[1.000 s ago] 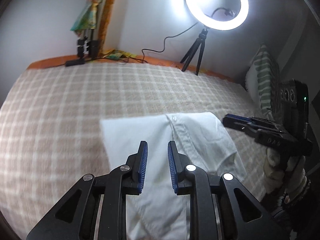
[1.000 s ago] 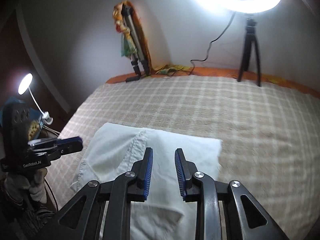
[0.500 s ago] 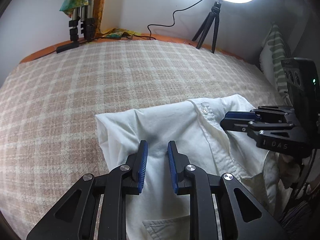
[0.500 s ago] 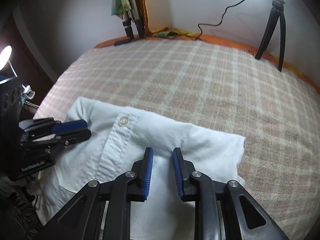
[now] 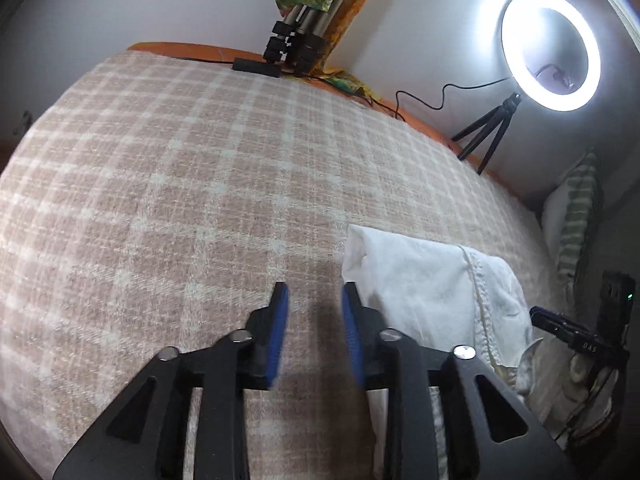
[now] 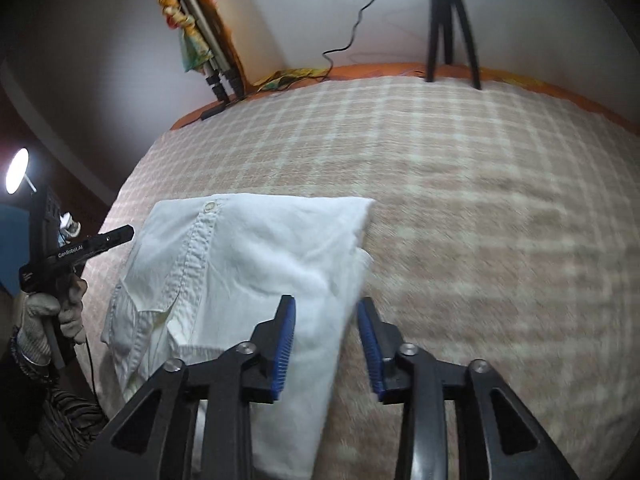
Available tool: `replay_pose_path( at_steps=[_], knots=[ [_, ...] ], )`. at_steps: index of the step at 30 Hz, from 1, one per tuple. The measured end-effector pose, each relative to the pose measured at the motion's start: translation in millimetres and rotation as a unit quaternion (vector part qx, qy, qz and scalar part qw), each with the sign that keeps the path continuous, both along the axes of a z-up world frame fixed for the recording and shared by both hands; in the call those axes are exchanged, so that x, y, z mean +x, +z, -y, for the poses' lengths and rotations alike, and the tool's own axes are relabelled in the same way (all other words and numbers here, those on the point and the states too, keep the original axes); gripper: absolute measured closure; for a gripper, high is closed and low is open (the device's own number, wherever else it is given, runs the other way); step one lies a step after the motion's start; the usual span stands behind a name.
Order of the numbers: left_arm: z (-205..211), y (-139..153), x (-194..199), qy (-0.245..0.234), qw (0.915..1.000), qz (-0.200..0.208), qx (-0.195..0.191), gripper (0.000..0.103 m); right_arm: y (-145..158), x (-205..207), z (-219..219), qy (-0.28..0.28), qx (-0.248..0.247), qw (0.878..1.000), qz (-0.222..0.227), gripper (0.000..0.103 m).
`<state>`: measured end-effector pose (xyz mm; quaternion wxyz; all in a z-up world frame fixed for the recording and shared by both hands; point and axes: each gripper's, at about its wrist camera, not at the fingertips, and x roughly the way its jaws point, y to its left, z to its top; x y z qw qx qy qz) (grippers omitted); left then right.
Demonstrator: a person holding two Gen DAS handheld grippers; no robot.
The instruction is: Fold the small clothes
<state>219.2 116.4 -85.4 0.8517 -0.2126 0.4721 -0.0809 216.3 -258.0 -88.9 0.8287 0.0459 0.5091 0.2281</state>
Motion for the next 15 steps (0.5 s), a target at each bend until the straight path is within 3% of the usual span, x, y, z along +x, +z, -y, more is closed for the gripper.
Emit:
replay_pose_path(
  at_steps=[1, 2, 8, 15],
  knots=[
    [-1.1, 0.7, -1.9, 0.000, 0.9999, 0.002, -0.012, 0.055, -0.3, -4.1, 7.1, -0.008, 0.013, 1.000, -0.005, 0.062],
    [-2.2, 1.4, -4.0, 0.001, 0.9996, 0.005, -0.028, 0.053, -2.2, -8.1, 14.5, -0.015, 0.034, 0.999, -0.016, 0.061],
    [3.7, -7.7, -3.3, -0.001, 0.9927, -0.017, -0.120, 0.053, -24.9, -20.4, 38.9, -0.041, 0.139, 0.986, -0.080, 0.054],
    [19.4, -27.2, 1.9, -0.016, 0.9883, -0.055, -0.141, 0.053, -49.6, -20.1, 30.3, -0.032, 0.145, 0.982, -0.112, 0.054]
  ],
)
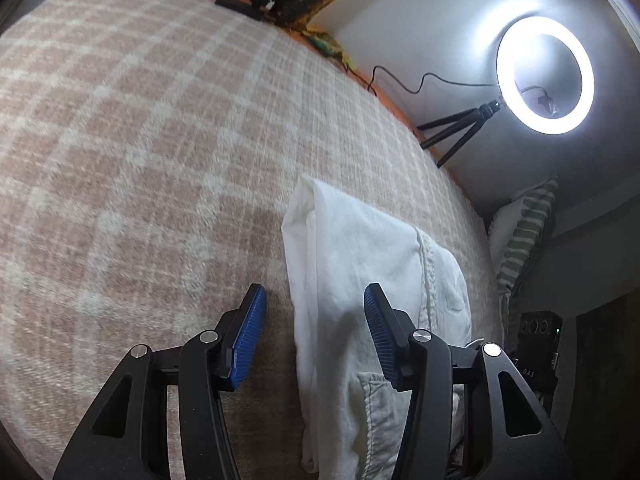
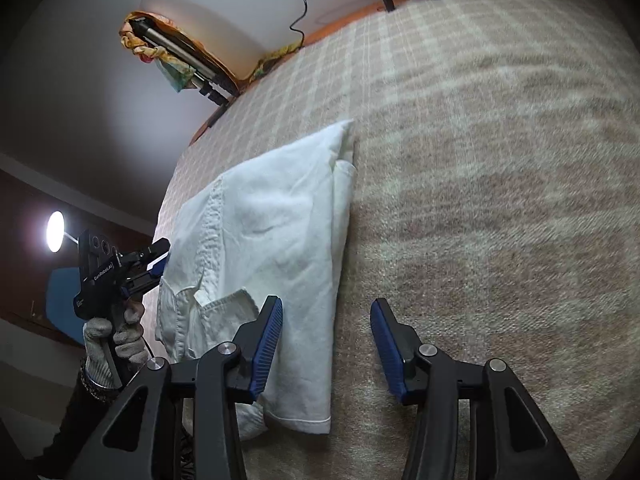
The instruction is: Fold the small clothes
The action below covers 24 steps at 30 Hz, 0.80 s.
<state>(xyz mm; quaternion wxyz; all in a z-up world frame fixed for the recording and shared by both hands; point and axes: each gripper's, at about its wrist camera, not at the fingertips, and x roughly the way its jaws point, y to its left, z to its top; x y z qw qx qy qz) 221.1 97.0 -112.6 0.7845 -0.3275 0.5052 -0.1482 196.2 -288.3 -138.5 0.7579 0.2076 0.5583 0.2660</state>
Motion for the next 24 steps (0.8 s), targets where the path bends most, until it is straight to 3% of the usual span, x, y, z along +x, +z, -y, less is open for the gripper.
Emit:
replay_pose_path(
  at_steps=[9, 11, 15, 17, 19, 24],
  knots=[
    [5.4, -1.4, 12.1, -0.002, 0.9998, 0.016, -0.015, 0.054, -24.1, 3.4, 23.7, -0.025, 0.133, 0.990, -0.035, 0.053],
    [7.4, -1.7, 15.5, -0.003, 0.9997, 0.018, -0.015, 0.056, -28.4, 3.3, 25.9, -0.029, 0.152, 0.987, -0.040, 0.058],
    [16.9, -1.0, 20.2, -0.015, 0.9996, 0.023, -0.005, 0.061, -32.7, 2.8, 9.4, -0.011, 0.140, 0.989, -0.041, 0.075],
    [21.4, -2.4, 21.3, -0.021, 0.9995, 0.023, 0.006, 0.074, -30.7, 2.9, 1.2, -0.010, 0.133, 0.990, -0.035, 0.075],
    [23.6, -1.5, 20.9, -0.027, 0.9990, 0.030, 0.022, 0.080, -27.9, 0.9, -4.2, -0.010, 0.115, 0.993, -0.025, 0.082],
    [39.0, 14.7, 16.9, -0.057, 0.9919, 0.068, 0.091, 0.091, -9.6, -5.9, -17.9, 0.004, 0.057, 0.998, 0.015, 0.088]
  ],
)
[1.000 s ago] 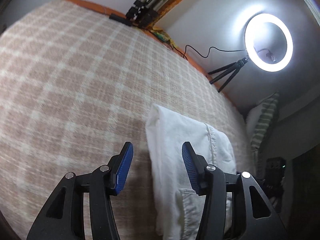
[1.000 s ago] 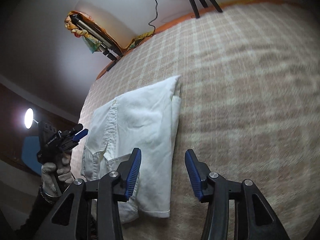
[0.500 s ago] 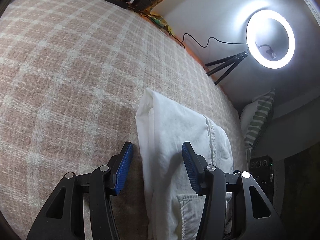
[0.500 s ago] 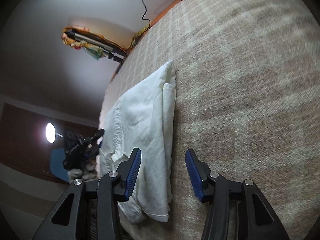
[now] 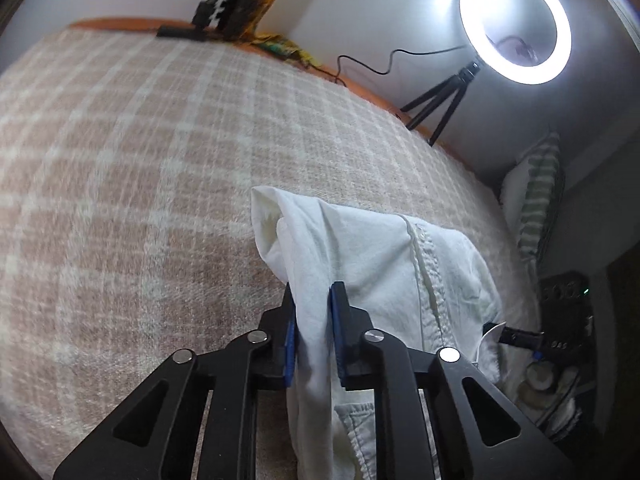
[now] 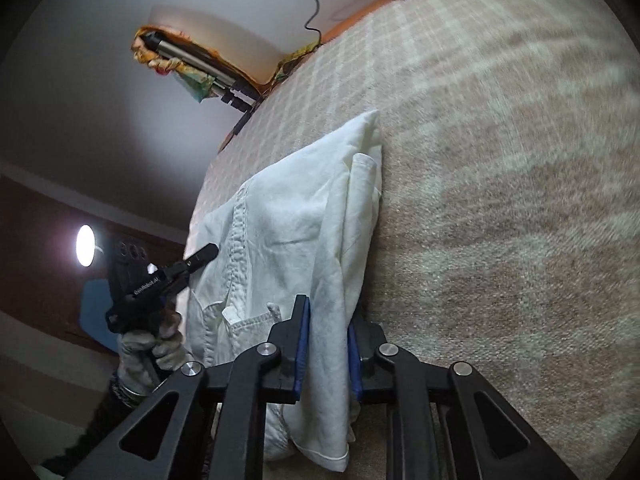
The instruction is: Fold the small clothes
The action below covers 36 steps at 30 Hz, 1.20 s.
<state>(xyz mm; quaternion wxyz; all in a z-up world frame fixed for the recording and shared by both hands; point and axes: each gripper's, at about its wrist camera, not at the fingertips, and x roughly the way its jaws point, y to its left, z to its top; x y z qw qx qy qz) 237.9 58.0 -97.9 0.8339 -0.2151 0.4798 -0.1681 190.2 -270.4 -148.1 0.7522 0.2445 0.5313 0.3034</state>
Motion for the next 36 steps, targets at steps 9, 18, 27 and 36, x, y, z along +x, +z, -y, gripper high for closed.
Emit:
replay_pose_path(
  at_steps=[9, 18, 27, 36],
  knots=[
    [11.3, 23.3, -5.4, -0.013, 0.9984, 0.043, 0.034, 0.094, 35.3, -12.9, -28.7, 0.019, -0.122, 0.990, 0.072, 0.092],
    [35.1, 43.3, 0.2, -0.037, 0.9961, 0.073, 0.035, 0.094, 61.1, -10.3, -13.7, -0.001, -0.161, 0.980, 0.113, 0.093],
    [98.6, 55.4, 37.9, -0.078, 0.9924, 0.091, 0.026, 0.095, 82.7, 0.2, 38.8, -0.042, -0.187, 0.972, 0.133, 0.093],
    [189.6, 71.7, 88.1, -0.125, 0.9848, 0.119, 0.016, 0.095, 109.6, 23.8, 119.1, -0.097, -0.221, 0.959, 0.150, 0.094]
  ],
)
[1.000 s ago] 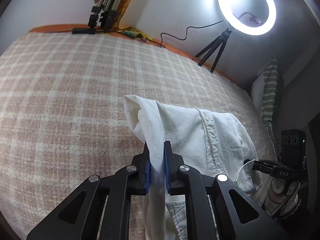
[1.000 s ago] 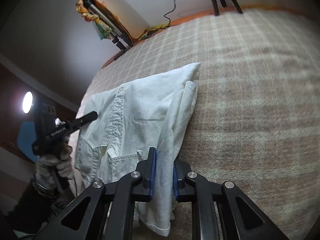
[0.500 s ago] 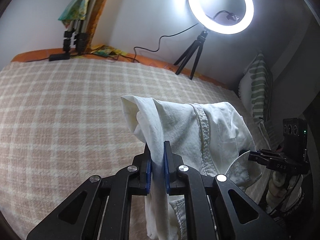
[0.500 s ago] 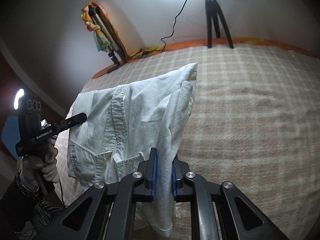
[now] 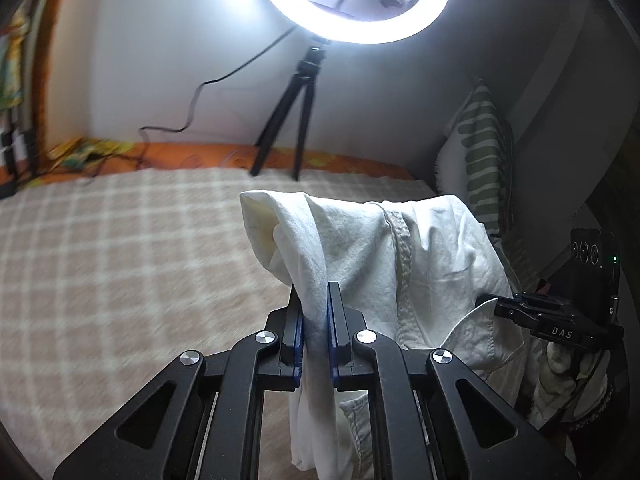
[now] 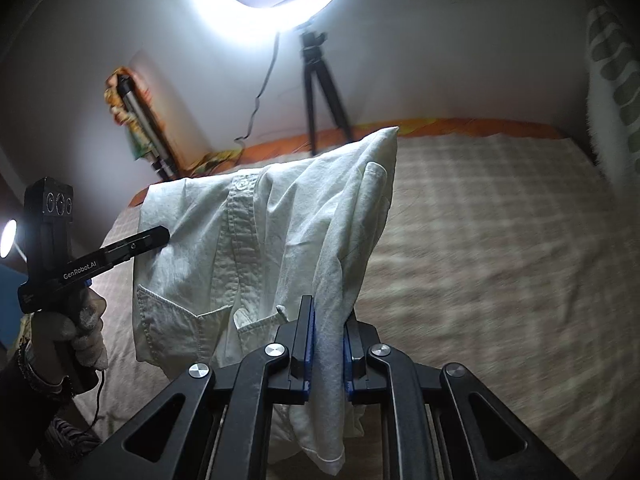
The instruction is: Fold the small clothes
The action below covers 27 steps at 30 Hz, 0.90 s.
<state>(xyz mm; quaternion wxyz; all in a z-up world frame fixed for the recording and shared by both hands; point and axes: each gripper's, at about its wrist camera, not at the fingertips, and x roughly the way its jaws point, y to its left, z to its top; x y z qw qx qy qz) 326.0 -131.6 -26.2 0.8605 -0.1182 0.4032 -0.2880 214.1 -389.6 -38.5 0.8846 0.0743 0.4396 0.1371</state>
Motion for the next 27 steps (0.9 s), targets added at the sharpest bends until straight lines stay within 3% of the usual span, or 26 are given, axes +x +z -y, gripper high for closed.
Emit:
replay_pose_path(
  at_steps=[12, 18, 27],
  knots=[
    [116.1, 3.1, 64.5, -0.037, 0.9990, 0.024, 0.002, 0.095, 15.2, 67.6, 97.1, -0.075, -0.059, 0.995, 0.016, 0.094],
    [143.5, -4.6, 88.7, -0.035, 0.9992, 0.021, 0.007, 0.095, 9.1, 101.1, 128.1, -0.100, -0.078, 0.992, 0.017, 0.094],
    [167.0, -18.4, 108.9, -0.030, 0.9981, 0.022, 0.048, 0.095, -15.5, 140.8, 145.7, -0.115, -0.108, 0.987, 0.006, 0.094]
  ],
)
